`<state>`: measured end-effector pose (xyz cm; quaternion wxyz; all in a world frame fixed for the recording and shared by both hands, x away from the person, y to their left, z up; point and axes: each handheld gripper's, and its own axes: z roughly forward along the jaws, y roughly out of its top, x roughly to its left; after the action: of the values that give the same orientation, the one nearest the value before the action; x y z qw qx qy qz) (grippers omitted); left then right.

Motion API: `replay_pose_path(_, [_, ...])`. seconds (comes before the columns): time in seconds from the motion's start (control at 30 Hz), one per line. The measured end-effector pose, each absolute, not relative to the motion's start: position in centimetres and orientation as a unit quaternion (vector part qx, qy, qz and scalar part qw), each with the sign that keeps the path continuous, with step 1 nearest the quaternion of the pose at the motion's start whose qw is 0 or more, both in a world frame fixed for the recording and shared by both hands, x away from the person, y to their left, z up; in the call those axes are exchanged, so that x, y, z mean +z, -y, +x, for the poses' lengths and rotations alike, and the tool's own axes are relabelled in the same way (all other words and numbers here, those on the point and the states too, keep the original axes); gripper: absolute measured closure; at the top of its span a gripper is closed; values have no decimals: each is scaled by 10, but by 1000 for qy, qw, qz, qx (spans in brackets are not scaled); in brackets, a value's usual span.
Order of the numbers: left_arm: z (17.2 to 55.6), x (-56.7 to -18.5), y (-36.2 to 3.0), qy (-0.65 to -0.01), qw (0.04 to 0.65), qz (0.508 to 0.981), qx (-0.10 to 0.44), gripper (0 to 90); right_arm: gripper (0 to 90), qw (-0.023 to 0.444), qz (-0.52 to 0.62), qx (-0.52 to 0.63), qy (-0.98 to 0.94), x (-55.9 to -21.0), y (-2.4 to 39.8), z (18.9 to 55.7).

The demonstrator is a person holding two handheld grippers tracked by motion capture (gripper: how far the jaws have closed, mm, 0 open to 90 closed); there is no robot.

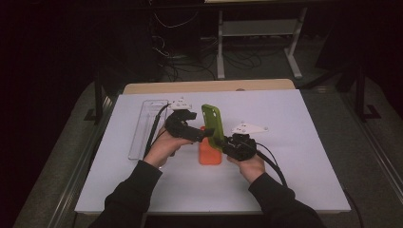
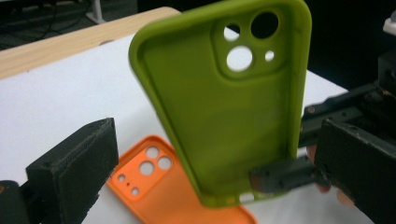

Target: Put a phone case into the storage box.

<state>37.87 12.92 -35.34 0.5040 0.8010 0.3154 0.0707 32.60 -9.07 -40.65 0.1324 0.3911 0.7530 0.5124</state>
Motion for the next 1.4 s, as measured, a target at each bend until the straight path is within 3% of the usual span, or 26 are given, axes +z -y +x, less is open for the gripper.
replay_pose_path(0.8, [377, -360, -125, -317, 543, 775, 65, 3, 757, 119, 365, 517, -765, -408, 69, 314])
replay_pose_path(1.13, [376, -363, -125, -328, 550, 765, 73, 109, 757, 122, 364, 504, -774, -412, 67, 314])
replay_pose_path(1.4, [375, -363, -124, -327, 547, 766, 79, 129, 754, 128, 361, 499, -777, -414, 67, 315])
